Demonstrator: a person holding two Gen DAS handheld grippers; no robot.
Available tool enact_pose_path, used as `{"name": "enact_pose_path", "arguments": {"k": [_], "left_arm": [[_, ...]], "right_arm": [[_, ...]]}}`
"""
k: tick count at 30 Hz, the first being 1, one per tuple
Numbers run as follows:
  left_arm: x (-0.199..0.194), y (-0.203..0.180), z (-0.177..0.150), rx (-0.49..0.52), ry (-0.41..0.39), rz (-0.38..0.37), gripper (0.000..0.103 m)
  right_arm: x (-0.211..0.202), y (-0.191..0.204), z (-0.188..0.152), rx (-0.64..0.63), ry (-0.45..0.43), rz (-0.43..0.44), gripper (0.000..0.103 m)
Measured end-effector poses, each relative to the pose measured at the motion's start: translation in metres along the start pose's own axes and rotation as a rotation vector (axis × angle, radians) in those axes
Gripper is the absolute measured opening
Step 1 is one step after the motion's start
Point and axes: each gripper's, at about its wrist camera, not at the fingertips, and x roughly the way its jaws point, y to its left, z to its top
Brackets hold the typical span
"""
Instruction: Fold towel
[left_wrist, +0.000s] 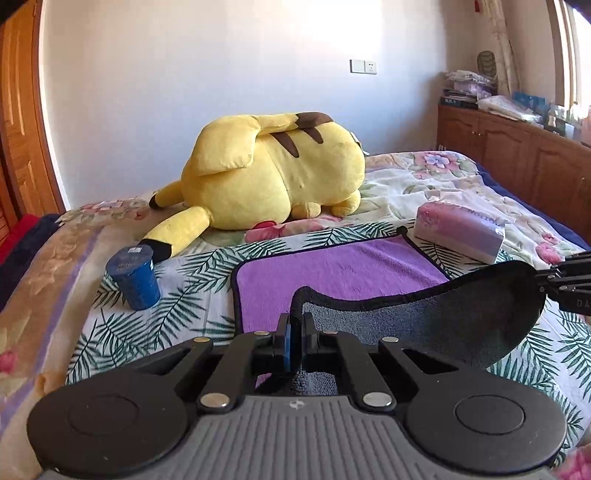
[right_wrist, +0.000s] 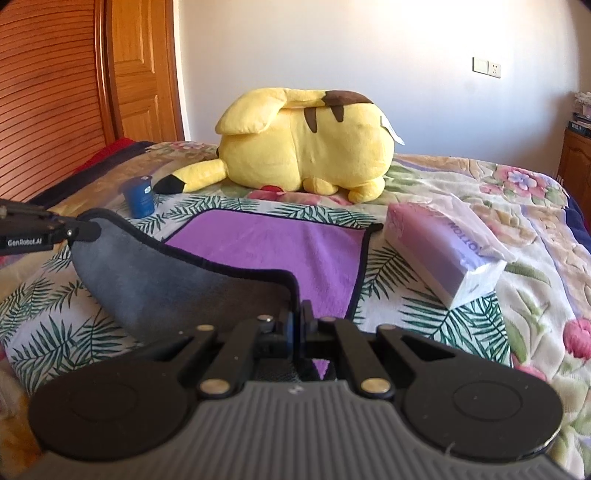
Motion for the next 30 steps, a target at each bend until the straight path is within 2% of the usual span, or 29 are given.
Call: {"name": "enact_pose_path", "arguments": {"k": [7,12,22,30], "left_arm": [[0.009,0.011,0.018,-0.009,-0.026,-0.040,0.000],[0.015,0.012,0.027,0.025,-0.047,-0.042,0.000],[0.032,0.014,0.046,0.088,-0.034,-0.038,0.000],[0.041,0.020,0.060,0.106,-0.042,-0.022,0.000]], "right_arm": [[0.011,-0.006,0.009,-0.013,-0.028,0.006,0.003],[0.018,-0.006,0.019,-0.042,-0.044,-0.007,0.003],[0.029,-0.011,0.034,-0.062,-0.064,-0.016,0.003],[0.034,-0.010,0.054,-0.081,-0.130,-0.035,0.003]]}}
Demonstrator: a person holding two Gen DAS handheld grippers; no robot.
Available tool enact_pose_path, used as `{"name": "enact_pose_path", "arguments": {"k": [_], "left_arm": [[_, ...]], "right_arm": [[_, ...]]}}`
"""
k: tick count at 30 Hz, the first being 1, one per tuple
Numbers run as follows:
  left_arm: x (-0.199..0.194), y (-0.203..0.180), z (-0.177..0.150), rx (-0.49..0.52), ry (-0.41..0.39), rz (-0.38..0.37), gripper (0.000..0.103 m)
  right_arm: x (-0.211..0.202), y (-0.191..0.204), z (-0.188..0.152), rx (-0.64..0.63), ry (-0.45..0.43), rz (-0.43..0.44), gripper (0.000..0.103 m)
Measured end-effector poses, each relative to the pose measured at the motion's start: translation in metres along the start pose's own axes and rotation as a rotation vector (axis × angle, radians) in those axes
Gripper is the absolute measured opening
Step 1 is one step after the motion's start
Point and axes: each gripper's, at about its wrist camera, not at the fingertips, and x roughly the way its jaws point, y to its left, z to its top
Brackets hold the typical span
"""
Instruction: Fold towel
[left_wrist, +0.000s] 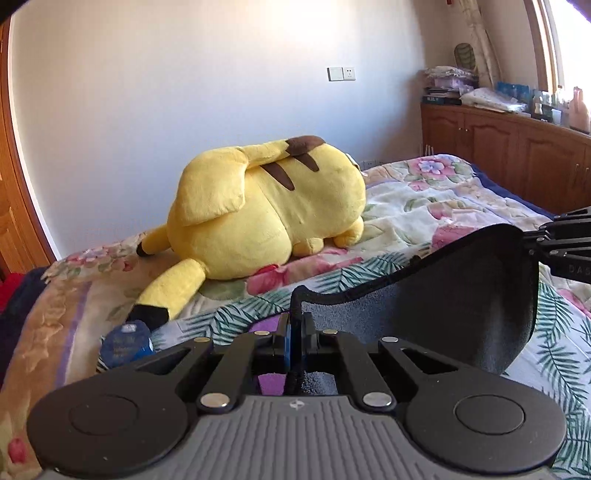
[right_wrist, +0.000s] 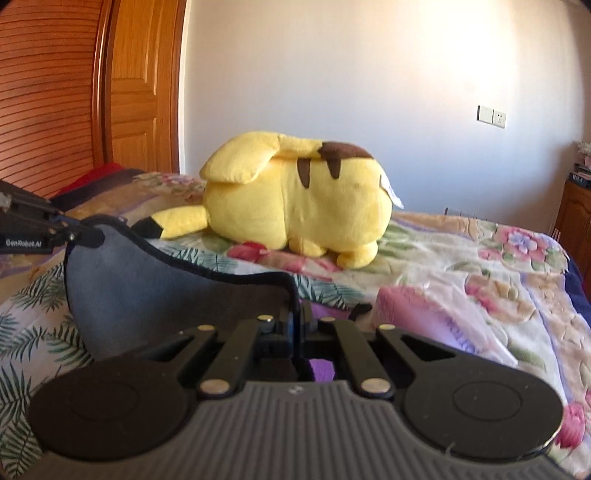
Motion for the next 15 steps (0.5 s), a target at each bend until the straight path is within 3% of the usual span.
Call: {"name": "enact_pose_path", "arguments": {"k": [15], "left_arm": [[0.041,0.013,0.027,-0.023,-0.028,0.037,0.000]], "right_arm": [[0.032,-0.008,0.022,-0.051,-0.059,-0.032,0.003]]}}
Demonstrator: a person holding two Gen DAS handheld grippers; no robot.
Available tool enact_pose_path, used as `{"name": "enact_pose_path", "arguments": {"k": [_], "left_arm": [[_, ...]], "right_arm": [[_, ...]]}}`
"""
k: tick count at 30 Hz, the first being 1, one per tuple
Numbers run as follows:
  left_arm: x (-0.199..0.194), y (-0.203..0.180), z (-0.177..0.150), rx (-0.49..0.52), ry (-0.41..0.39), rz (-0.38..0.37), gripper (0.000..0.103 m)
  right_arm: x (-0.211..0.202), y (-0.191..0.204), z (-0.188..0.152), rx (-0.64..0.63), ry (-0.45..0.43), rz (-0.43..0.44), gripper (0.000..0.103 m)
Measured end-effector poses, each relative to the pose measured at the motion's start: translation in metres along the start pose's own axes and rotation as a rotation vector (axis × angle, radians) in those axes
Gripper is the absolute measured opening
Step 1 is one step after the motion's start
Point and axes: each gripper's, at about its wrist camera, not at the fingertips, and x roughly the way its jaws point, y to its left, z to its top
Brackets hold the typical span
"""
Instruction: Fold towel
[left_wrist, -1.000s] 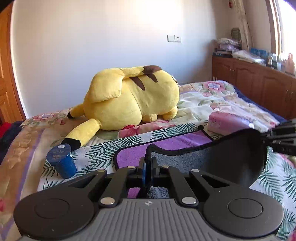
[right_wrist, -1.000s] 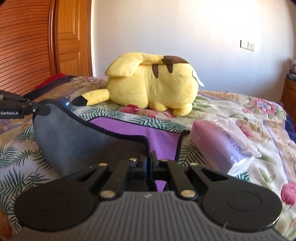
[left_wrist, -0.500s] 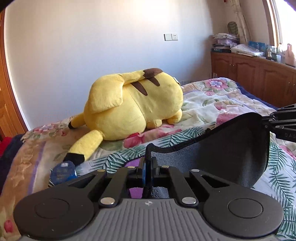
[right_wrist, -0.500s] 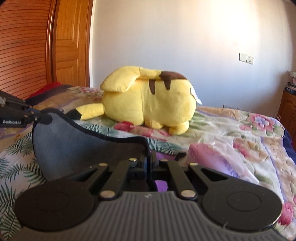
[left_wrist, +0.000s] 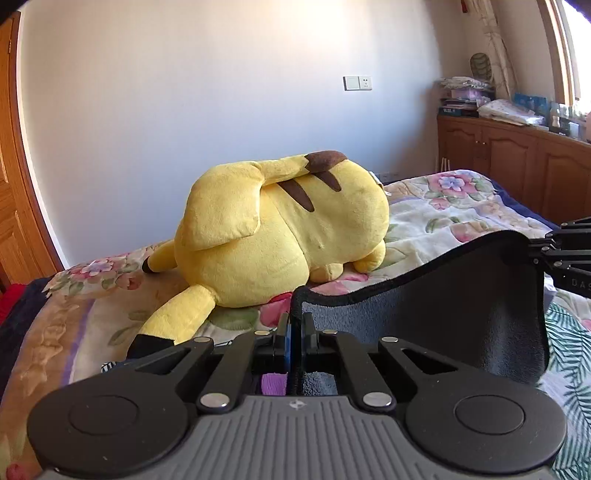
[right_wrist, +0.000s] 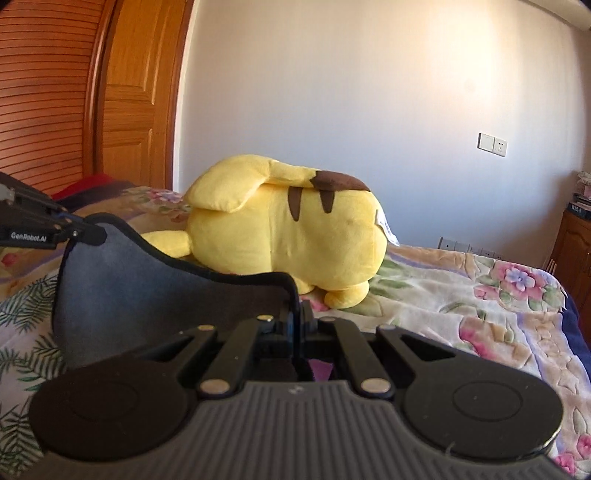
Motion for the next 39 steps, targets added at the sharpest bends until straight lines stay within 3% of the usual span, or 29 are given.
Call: {"name": "enact_pose_path", "arguments": {"k": [12,26,28,30,32,33,39], "left_arm": [[0.056,0.008,-0.012,-0.026,0.023,0.050,0.000],[0.103,0.005,-0.046,-0.080,0.114,0.078,0.000],[0.103,0.002,-0.047,-0.067,0.113,0.097,0.006],[0.101,0.000,-0.048,-0.059,0.103,0.112,0.039],[0.095,0.000,-0.049,-0.070,0.096,0.106,0.041],[0.093,0.000,-0.049,-0.075,0.096,0.102,0.041],[0.063,-0.007,-0.048,-0.083,0.113,0.070,0.045]], "right_arm": [[0.047,-0.007,-0.017,0.000,0.012,-0.033,0.003],[0.098,-0.013,-0.054,0.025,0.127,-0.029,0.004],[0.099,-0.014,-0.057,0.040,0.136,-0.036,0.012],[0.100,-0.015,-0.059,0.051,0.147,-0.032,0.015],[0.097,-0.015,-0.059,0.058,0.157,-0.034,0.037],[0.095,-0.015,-0.058,0.061,0.157,-0.038,0.056],[0.069,-0.016,-0.047,0.102,0.150,-0.023,0.056]]}}
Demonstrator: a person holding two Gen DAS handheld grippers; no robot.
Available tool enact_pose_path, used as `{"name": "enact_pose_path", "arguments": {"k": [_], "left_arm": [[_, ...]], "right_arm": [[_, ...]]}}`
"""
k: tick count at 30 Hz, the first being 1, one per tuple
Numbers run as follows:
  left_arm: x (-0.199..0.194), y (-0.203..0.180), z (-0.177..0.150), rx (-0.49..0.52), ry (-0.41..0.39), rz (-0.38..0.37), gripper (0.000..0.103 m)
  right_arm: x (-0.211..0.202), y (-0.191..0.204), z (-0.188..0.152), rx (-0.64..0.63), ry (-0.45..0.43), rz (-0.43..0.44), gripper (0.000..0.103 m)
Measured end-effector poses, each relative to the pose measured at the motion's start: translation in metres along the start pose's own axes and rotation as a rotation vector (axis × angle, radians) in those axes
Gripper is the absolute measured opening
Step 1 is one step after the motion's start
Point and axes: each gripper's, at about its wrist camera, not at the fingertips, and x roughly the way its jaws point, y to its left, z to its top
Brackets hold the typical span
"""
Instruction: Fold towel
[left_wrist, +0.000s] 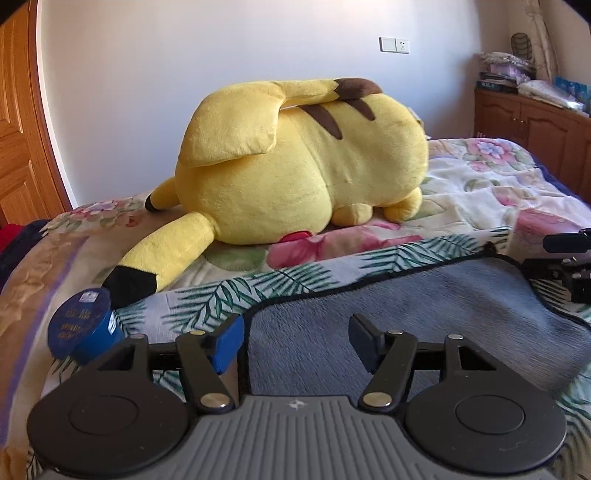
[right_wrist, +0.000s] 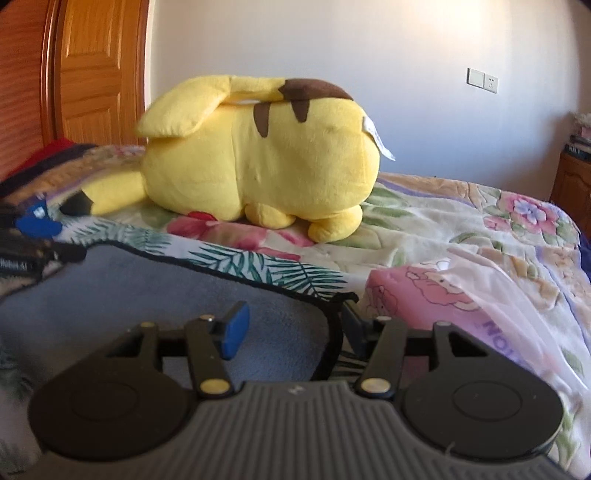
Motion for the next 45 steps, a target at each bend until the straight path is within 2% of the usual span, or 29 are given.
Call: {"name": "enact_pose_path", "arguments": {"k": [6,18,32,37,41,44,45], "left_arm": [[-0.037,-0.009,-0.004,-0.008,0.017,-0.017,0.045],[-0.108,-0.023,0.007,0.002,-0.006,-0.018,0.045],[-0.182,-0.040,0.007,0.047,-0.036,-0.016,0.045],[-0.200,-0.043,0.002,0.046,-0.044,-0.024,0.052],[-0.210,-0.044,-0.004,0.029,-0.050,-0.028,0.066],[-0.217,-0.044,-0.011,0.022,-0.057,-0.031,0.075],[-0.219,-0.045,-0.012,0.020,-0.057,-0.031,0.077]], "right_arm": [[-0.040,-0.002,0.003,0.090,0.003,0.024,0.056],[-0.118,0.008,0.012,0.070,-0.014,0.021,0.056],[-0.178,0.018,0.014,0.106,-0.051,0.028,0.056],[-0.189,0.023,0.009,0.122,-0.052,0.035,0.056],[-0.197,0.028,0.006,0.110,-0.045,0.034,0.056],[-0.203,0.031,0.004,0.112,-0.044,0.026,0.059],[-0.205,0.032,0.003,0.115,-0.040,0.023,0.062]]}}
